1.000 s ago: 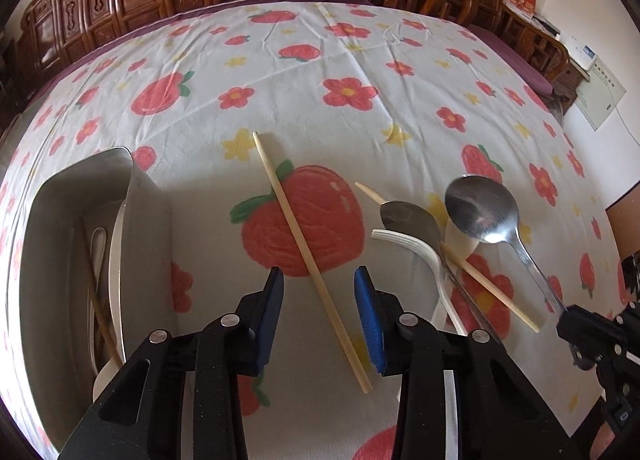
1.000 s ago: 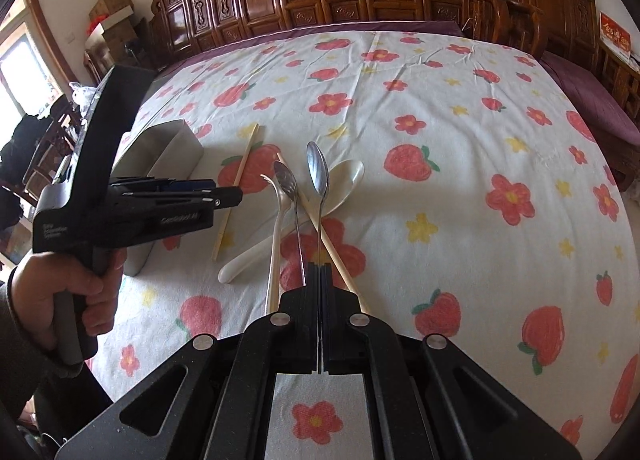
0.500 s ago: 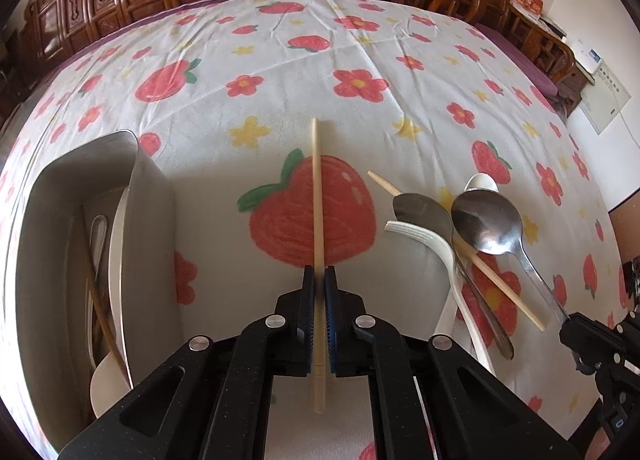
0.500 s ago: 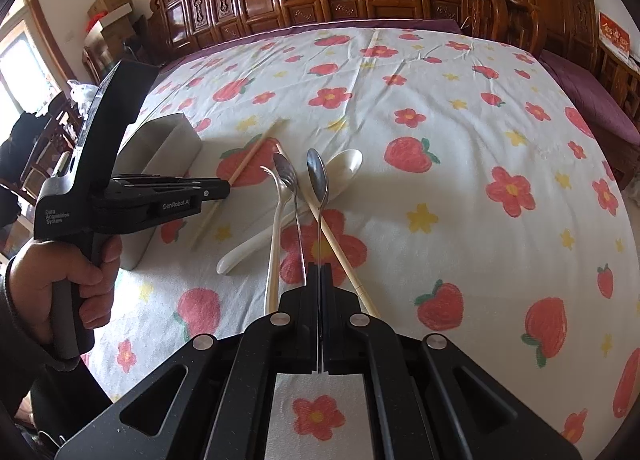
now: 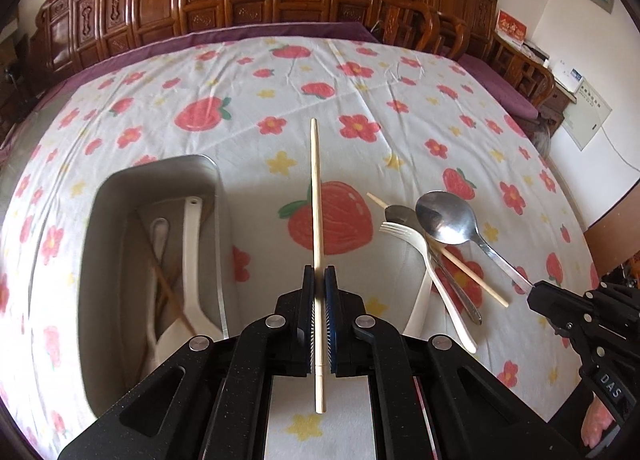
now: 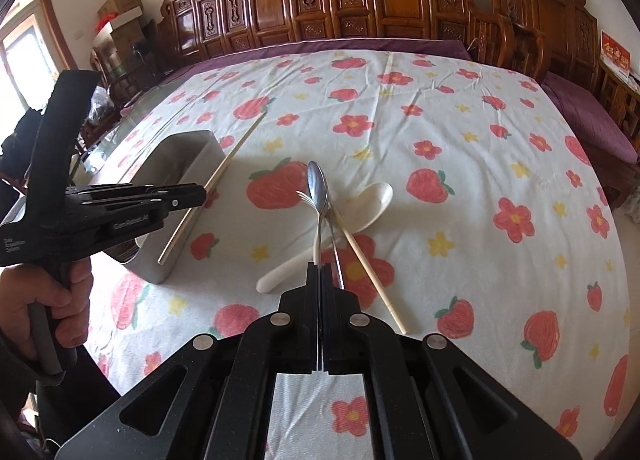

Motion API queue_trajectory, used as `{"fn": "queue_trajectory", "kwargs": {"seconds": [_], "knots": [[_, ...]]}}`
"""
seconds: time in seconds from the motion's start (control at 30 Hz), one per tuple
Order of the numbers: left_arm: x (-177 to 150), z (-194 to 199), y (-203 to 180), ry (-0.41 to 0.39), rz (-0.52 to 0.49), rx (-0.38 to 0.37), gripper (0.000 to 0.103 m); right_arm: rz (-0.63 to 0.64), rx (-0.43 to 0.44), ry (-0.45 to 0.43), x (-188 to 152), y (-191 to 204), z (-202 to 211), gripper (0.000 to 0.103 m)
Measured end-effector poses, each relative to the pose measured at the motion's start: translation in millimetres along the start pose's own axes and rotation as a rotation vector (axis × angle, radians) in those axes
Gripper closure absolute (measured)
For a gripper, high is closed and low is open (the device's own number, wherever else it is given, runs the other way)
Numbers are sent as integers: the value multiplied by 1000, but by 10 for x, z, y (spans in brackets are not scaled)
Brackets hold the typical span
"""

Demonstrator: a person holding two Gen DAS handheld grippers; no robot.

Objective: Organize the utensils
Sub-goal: 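Lower the wooden chopstick into the metal tray and open the left tool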

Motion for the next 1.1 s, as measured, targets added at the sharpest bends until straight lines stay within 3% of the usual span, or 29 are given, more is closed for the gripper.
{"fn": "queue_trajectory", "kwargs": {"seconds": [0.43, 0.8, 1.1], "knots": [[-53, 378, 606, -66, 33, 31, 99, 77, 30, -4, 209, 534, -46, 101], [-174, 213, 1006, -18, 68, 57, 99, 127, 58, 21, 330, 888, -231, 101], [-226, 41, 1116, 22, 77, 55, 99, 157, 66, 32, 408, 1083, -359, 101]]}}
Point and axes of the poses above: each gripper's, at about its wrist camera, not at the fingertips, and z roughly against the way its jaws point, y to its left, x to its top, the point moved 1 cm from there along -z, roughly the way its jaws point, and after that the axes turned 13 degrees about x, right-handed, at the moved point
